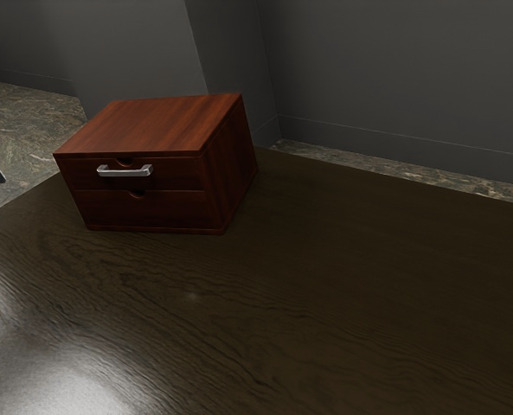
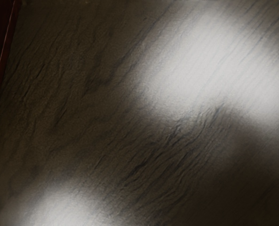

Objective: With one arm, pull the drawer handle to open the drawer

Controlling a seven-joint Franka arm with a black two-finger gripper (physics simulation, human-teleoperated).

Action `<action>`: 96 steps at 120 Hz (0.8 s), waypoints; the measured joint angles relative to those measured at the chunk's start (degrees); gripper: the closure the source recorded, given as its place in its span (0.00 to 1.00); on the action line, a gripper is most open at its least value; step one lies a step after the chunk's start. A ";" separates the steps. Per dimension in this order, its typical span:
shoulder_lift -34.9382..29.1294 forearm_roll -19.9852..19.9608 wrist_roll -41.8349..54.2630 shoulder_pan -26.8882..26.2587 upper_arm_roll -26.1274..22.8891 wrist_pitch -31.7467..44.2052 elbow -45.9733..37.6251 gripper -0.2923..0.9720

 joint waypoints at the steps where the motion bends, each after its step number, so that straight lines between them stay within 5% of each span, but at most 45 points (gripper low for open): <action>1: 0.08 -0.06 0.63 0.03 0.00 0.39 -0.02 0.24; 71: 13.77 -21.62 33.08 -0.16 0.73 21.98 0.94 0.42; 96: 17.73 -24.79 39.51 2.16 0.80 24.89 5.04 0.43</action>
